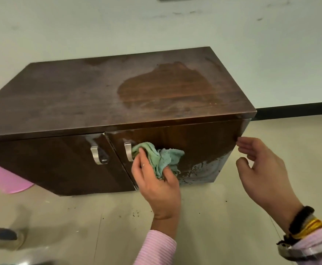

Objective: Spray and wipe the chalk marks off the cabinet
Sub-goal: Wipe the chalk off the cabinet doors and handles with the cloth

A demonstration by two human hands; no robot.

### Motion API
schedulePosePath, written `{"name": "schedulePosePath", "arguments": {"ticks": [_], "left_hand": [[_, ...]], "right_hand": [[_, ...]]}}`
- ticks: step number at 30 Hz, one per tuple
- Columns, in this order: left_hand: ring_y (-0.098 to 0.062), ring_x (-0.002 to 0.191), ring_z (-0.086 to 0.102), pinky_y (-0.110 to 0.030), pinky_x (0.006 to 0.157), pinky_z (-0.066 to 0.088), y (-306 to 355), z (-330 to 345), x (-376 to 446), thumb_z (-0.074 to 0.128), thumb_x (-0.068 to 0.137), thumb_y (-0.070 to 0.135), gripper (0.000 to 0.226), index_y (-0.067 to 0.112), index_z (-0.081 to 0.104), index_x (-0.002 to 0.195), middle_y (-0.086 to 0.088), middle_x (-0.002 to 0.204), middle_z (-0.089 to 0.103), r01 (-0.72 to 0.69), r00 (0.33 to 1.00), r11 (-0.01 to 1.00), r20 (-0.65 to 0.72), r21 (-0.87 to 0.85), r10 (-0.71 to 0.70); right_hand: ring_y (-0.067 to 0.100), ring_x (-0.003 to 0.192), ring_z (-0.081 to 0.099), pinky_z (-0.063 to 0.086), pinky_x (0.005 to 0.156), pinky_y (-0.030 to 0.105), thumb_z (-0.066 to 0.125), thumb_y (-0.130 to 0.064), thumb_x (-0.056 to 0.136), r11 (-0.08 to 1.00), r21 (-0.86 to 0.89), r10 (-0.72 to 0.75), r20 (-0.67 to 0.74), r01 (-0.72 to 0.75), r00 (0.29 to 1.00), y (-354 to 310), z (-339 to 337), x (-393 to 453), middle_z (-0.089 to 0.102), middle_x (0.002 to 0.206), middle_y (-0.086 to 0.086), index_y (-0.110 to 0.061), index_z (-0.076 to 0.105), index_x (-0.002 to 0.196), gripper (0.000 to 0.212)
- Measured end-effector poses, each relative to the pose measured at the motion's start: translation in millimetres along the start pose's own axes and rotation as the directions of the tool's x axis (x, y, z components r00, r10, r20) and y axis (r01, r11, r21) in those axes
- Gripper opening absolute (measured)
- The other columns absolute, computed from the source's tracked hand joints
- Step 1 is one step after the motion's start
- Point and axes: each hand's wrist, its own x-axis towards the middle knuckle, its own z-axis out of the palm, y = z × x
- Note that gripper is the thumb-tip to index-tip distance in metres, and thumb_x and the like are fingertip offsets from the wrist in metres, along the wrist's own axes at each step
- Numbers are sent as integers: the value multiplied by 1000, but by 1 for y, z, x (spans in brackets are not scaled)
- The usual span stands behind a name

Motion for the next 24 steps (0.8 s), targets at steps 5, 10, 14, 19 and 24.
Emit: {"name": "schedulePosePath", "arguments": {"ticks": [5,10,14,19,24], "left_hand": [[-19,127,45,-19,112,36,-19,1,-5,50,89,11,59,-6,43,144,-20,134,47,-33,997,999,74,40,30],[-26,123,46,-23,110,36,-45,5,-31,48,88,13,59,-5,44,144,-20,133,47,6,981,994,190,106,-26],[-23,121,48,-23,108,36,-64,4,-42,58,87,7,55,-4,50,140,-19,131,49,30,966,984,248,176,-74],[-25,109,62,-43,90,58,-76,1,-44,57,88,21,50,5,61,135,-13,129,56,187,953,959,199,213,-230],[-17,100,61,1,91,40,-63,-12,-20,75,81,0,44,4,68,124,-12,120,63,236,969,960,41,154,-245]], "right_hand": [[16,118,58,45,101,32,55,-6,93,1000,-2,5,-9,-5,1000,0,1,1,61,132,-2,-18,52,135,44],[17,117,58,45,100,33,55,-7,94,1000,3,9,-11,-9,1000,-4,0,-3,62,131,-1,-17,52,135,43],[19,117,59,46,99,34,55,-6,93,1000,-11,18,-9,-18,1000,-1,0,-5,62,130,1,-16,52,134,42],[21,118,59,46,100,36,56,-7,94,999,-28,29,-7,-30,1000,1,-1,-4,62,132,2,-16,52,135,43],[21,117,59,46,99,35,56,-6,93,999,-29,34,-7,-35,999,6,0,-5,62,131,2,-15,53,134,42]]}}
